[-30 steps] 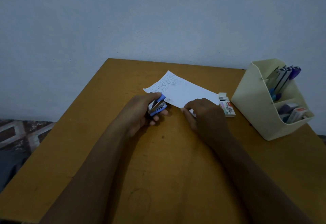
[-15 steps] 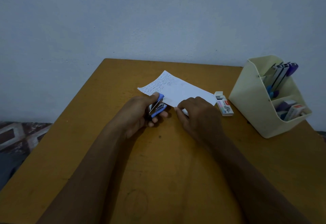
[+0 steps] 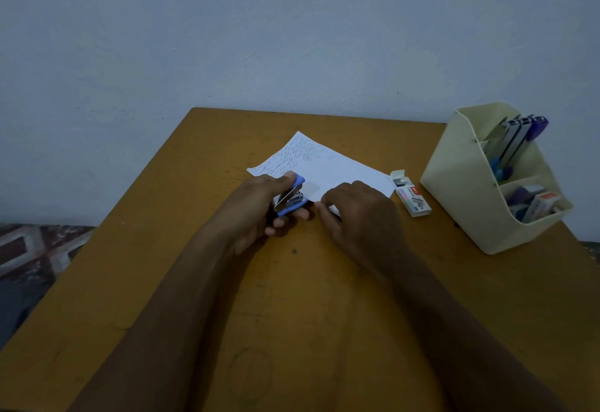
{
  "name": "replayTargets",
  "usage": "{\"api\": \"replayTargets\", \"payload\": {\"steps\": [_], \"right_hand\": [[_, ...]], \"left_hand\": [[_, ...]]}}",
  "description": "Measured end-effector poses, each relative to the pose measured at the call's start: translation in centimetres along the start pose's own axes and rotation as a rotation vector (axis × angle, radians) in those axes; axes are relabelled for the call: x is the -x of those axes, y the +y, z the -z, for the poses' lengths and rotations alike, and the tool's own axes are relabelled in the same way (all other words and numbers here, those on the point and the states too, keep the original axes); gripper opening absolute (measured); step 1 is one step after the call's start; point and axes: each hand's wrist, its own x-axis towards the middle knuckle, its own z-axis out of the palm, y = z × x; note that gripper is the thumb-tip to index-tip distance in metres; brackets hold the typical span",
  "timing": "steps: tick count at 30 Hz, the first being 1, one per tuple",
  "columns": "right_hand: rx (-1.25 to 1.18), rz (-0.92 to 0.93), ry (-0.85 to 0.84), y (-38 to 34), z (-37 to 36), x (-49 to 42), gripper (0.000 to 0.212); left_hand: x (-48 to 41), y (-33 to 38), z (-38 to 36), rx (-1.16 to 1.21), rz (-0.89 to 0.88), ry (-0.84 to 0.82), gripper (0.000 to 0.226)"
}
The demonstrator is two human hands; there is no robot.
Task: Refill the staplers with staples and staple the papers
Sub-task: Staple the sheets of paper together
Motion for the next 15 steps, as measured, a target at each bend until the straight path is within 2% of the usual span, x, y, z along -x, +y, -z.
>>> {"api": "replayTargets", "payload": {"steps": [4, 8, 10, 15], "right_hand": [[-0.035, -0.034, -0.025, -0.1, -0.1, 0.1, 0.020], [-0.345, -0.195, -0.053, -0.2, -0.1, 0.0, 0.032], [-0.482, -0.219, -0.079, 0.0, 0.0, -0.1, 0.037], [-0.673, -0.262, -0.127, 0.3, 0.3, -0.1, 0.029]], "left_hand": [[-0.1, -0.1, 0.2, -0.002, 0.005, 0.005, 0.048], [0.3, 0.1, 0.1, -0.001, -0.028, -0.061, 0.045], [0.6, 0.2, 0.1, 0.023, -0.040, -0.123, 0.040], [1.0, 0.4, -0.3, -0.007, -0.055, -0.166, 0.029]]}}
